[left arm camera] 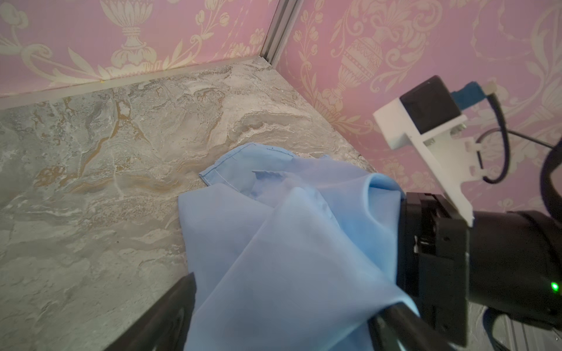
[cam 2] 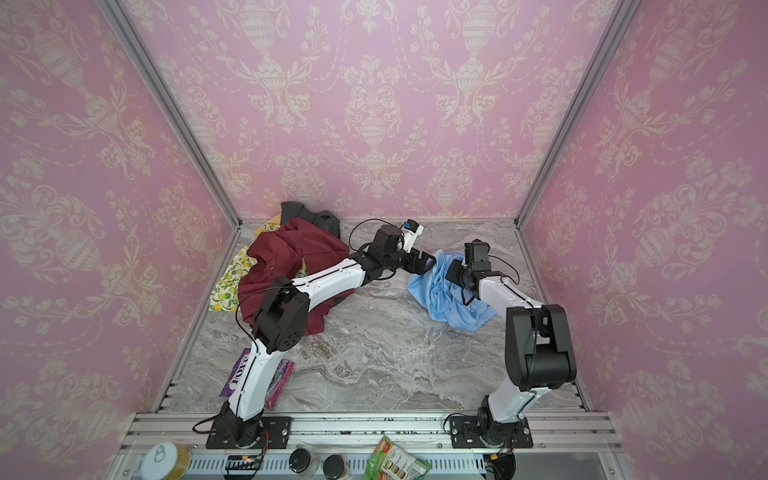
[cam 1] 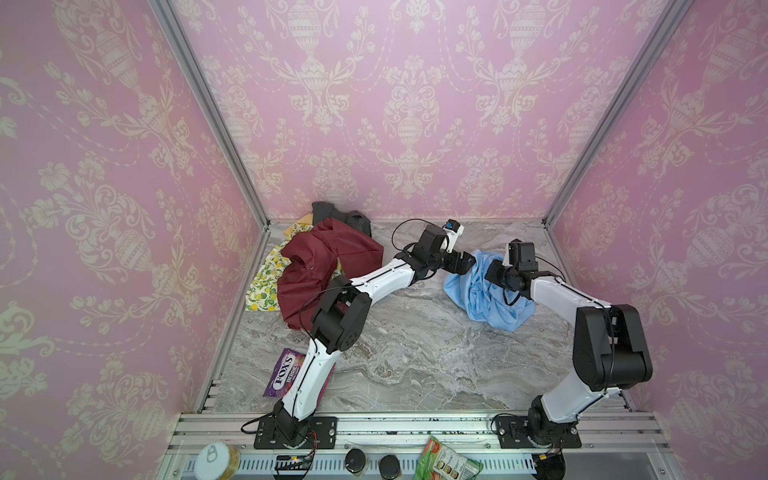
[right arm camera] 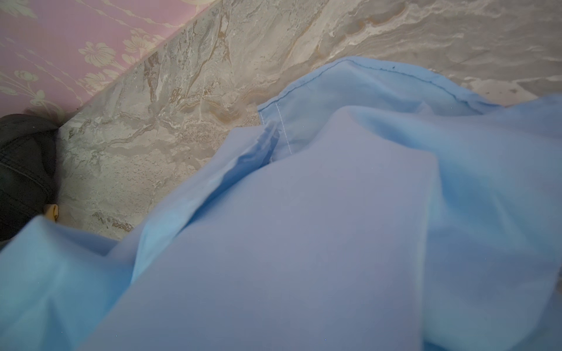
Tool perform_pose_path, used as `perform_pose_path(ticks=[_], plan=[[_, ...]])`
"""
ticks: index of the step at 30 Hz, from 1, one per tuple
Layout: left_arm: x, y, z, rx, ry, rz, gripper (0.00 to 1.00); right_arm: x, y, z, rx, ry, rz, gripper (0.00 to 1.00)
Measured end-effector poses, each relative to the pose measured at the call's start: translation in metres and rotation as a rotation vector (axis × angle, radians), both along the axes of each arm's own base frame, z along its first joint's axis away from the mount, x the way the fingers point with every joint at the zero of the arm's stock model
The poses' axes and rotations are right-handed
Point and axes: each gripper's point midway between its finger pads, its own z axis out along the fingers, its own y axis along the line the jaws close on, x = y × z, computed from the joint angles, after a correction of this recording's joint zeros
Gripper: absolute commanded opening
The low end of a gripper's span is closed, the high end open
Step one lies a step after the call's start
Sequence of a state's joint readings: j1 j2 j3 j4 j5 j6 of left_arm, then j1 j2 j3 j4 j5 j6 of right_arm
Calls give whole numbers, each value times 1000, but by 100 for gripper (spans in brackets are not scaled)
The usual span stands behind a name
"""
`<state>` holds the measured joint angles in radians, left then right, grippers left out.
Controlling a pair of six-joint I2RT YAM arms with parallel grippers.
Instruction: Pick out a specific cloth from the pile
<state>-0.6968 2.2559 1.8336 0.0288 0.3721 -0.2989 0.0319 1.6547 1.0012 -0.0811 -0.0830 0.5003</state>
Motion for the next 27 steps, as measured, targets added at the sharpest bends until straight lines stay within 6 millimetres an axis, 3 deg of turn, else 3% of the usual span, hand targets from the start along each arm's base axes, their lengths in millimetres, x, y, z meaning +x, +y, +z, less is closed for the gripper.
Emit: perform_pose_path(ticks=[8, 13, 17, 21, 27], plan=[[-32, 23, 19, 35, -30, -55, 92, -2, 1, -14, 21, 40, -19, 38], [-49, 48, 21, 18, -14, -32, 92, -4, -1, -29, 31, 83, -47, 57], [-61, 70, 20, 8, 2, 15, 92, -4, -6, -28, 14, 84, -74, 67], [-72, 90, 21, 11, 3, 72, 92, -5, -9, -17, -3, 72, -88, 74], [-84, 119, 24, 27, 4, 162, 92, -10, -11, 26, -22, -14, -92, 82]])
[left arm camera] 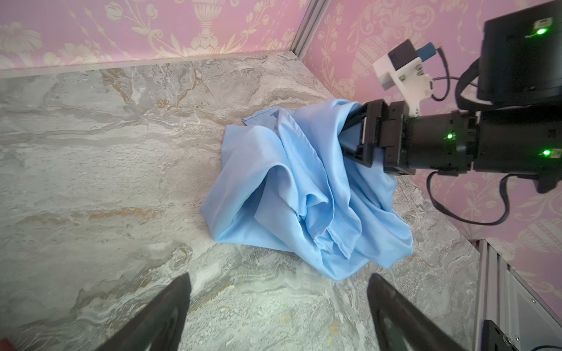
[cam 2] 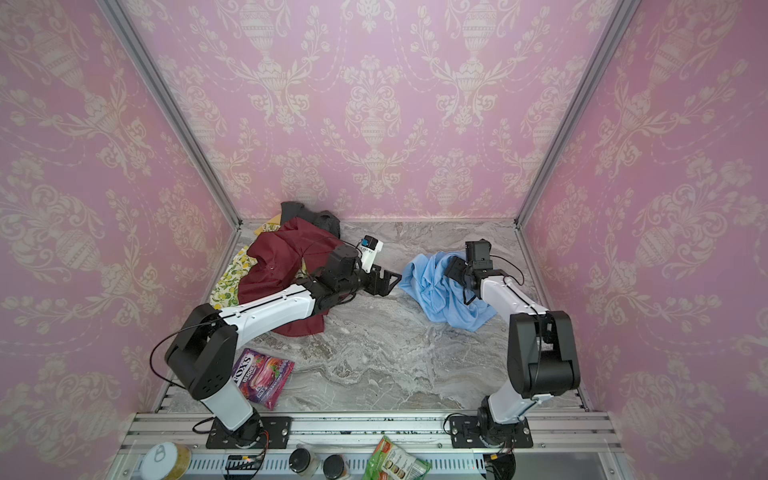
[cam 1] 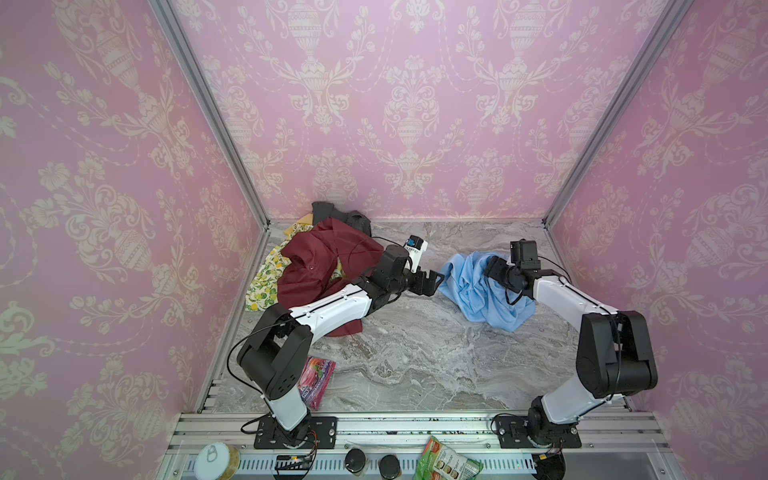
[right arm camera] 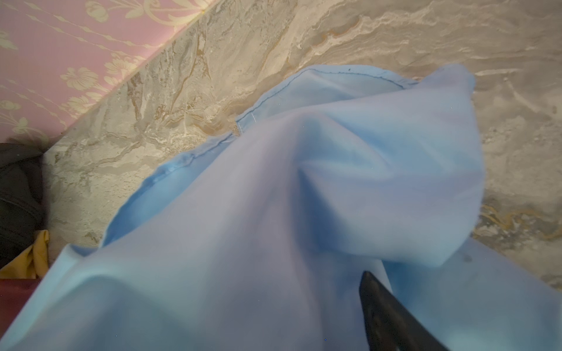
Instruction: Pick out a specific cloth from the pile
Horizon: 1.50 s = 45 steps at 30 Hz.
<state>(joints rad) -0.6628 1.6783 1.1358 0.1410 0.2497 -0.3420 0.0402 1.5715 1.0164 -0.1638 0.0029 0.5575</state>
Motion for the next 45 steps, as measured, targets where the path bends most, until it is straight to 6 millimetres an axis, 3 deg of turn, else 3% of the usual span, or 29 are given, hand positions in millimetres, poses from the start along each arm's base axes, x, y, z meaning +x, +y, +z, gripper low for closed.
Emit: perform_pose_path(ticks=[6, 13, 19, 25, 29, 32, 40, 45], plan=[[-12, 20, -15, 27, 34, 57, 92, -10, 4, 36, -17, -76, 16, 83], [-31, 35, -52, 57, 125, 78, 91, -32, 24, 49, -96, -93, 112, 89], [-37, 40, -54, 55, 136, 85, 91, -47, 53, 30, -158, -18, 226, 95], [-35, 46, -49, 39, 118, 97, 92, -48, 58, -23, -221, 134, 251, 98], [-35, 50, -52, 35, 123, 109, 92, -37, 53, -66, -267, 280, 213, 96], [-36, 55, -53, 36, 125, 116, 92, -23, 51, -81, -273, 340, 149, 96], [-32, 65, -47, 24, 111, 141, 92, 35, 44, -64, -244, 337, -84, 96], [-32, 70, -48, 24, 112, 150, 92, 59, 14, -71, -157, 374, -281, 96]])
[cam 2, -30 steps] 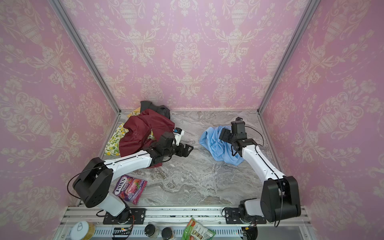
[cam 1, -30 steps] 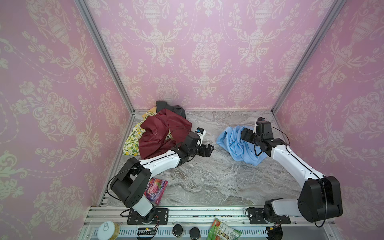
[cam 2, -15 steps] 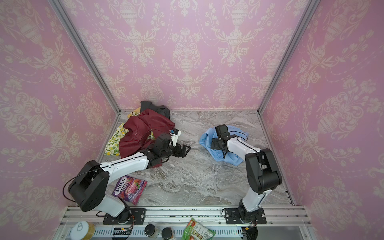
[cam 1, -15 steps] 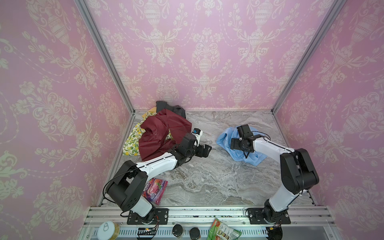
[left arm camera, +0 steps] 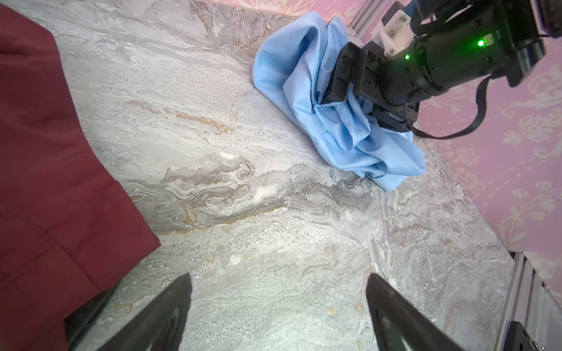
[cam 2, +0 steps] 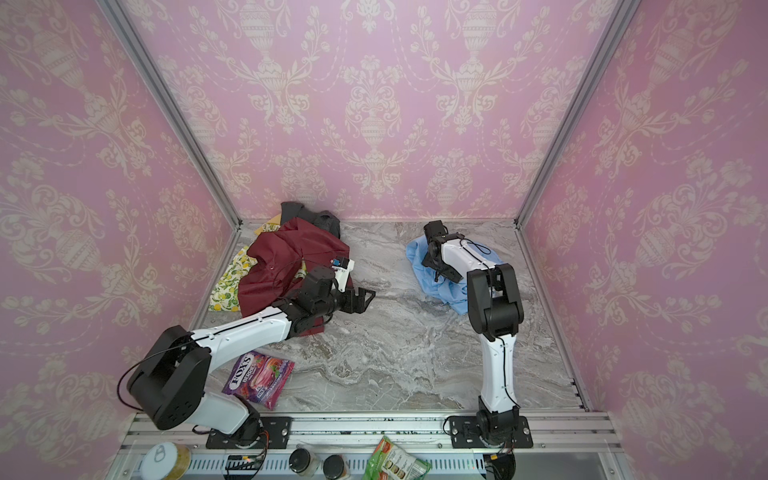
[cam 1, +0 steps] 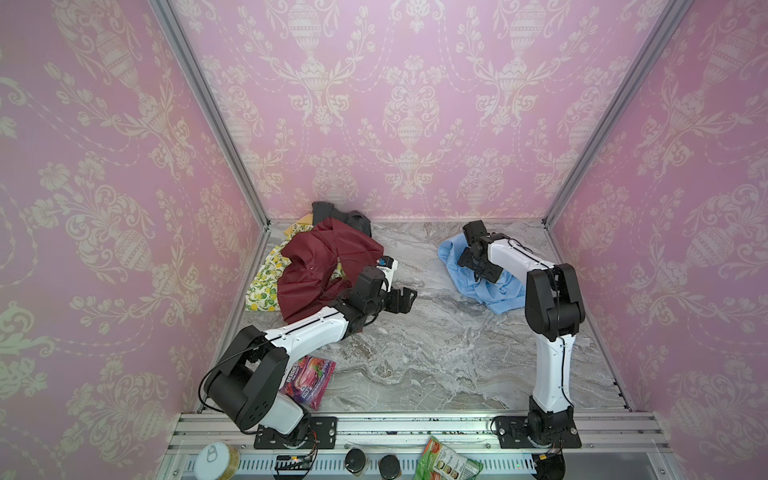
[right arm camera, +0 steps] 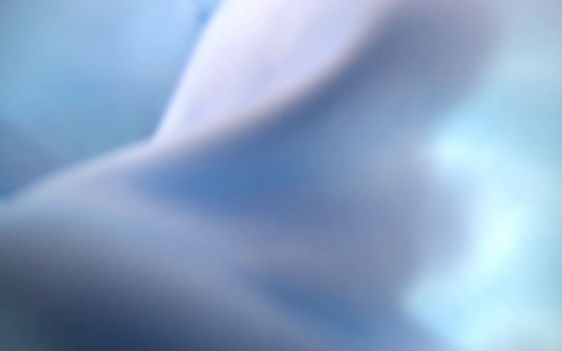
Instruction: Pick out a specific cloth from the pile
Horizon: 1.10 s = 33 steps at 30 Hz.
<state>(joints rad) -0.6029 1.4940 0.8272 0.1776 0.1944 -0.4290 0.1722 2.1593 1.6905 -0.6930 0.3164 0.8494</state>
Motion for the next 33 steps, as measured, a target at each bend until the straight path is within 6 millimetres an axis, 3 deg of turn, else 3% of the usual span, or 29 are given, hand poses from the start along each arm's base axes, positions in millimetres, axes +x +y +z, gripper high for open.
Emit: perform_pose_path(ticks=[6, 10, 18, 33], plan=[[3, 4, 3, -3, -4, 12, 91, 12, -44, -5, 94, -10, -285, 96], [5, 10, 1, 3, 2, 26, 91, 26, -60, -3, 162, -47, -445, 96], [13, 26, -4, 19, 27, 66, 91, 63, -59, -1, 247, -107, -626, 96], [15, 38, -4, 33, 49, 94, 91, 58, -66, -4, 282, -143, -836, 97]])
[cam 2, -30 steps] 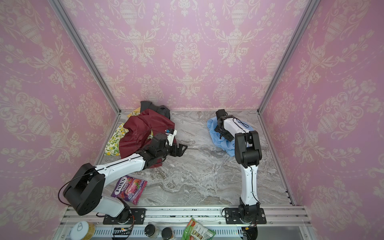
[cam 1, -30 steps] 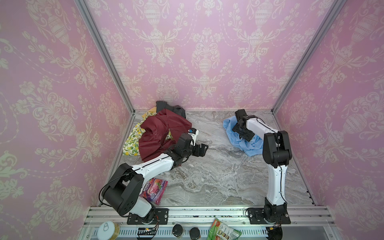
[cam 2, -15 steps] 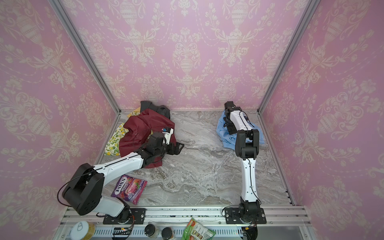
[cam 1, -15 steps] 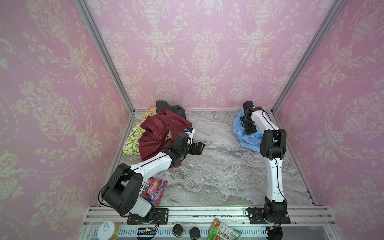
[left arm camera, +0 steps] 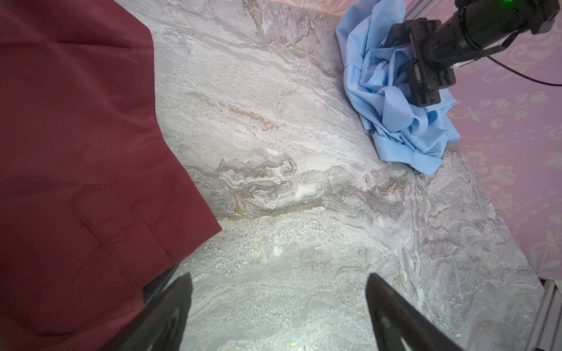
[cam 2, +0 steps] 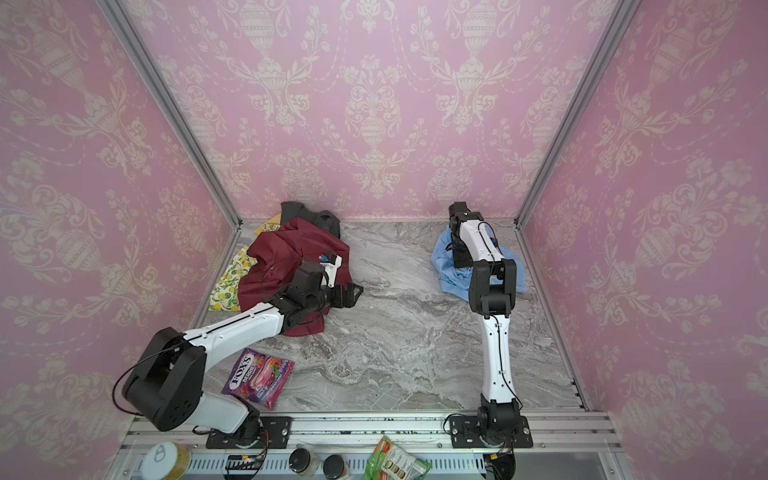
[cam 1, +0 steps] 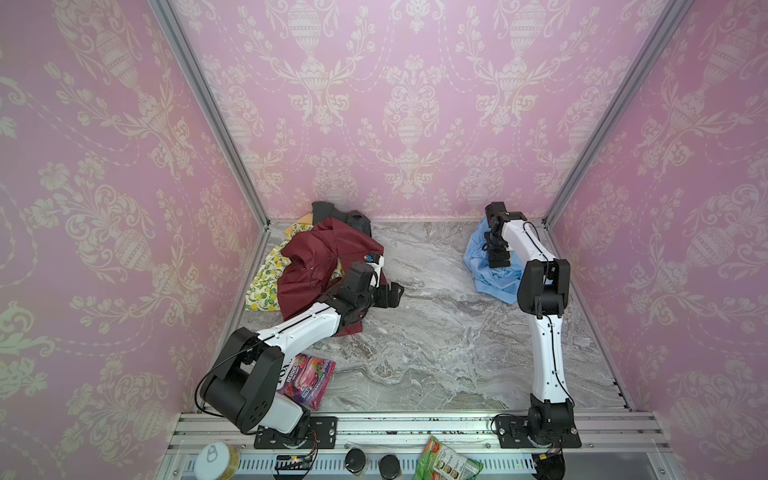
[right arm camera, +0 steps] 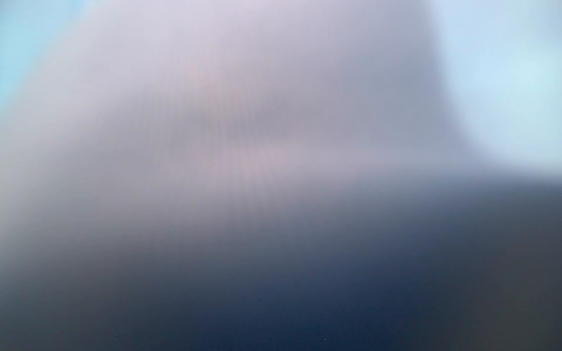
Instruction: Pick out a specific cloth from the pile
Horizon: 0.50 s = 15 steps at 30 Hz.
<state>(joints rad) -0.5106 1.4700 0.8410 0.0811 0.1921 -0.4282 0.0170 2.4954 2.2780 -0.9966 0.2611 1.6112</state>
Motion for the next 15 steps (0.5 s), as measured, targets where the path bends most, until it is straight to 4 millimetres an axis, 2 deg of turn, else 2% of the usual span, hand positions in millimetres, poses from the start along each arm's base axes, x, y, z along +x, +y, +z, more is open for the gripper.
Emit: perform_pose_path(ticks=[5, 15], plan=[[0, 1, 9, -12, -20, 2, 91, -9, -7, -1, -8, 15, -26, 98], [-1, 3, 8, -9, -17, 4, 92, -14, -26, 4, -36, 16, -44, 100]])
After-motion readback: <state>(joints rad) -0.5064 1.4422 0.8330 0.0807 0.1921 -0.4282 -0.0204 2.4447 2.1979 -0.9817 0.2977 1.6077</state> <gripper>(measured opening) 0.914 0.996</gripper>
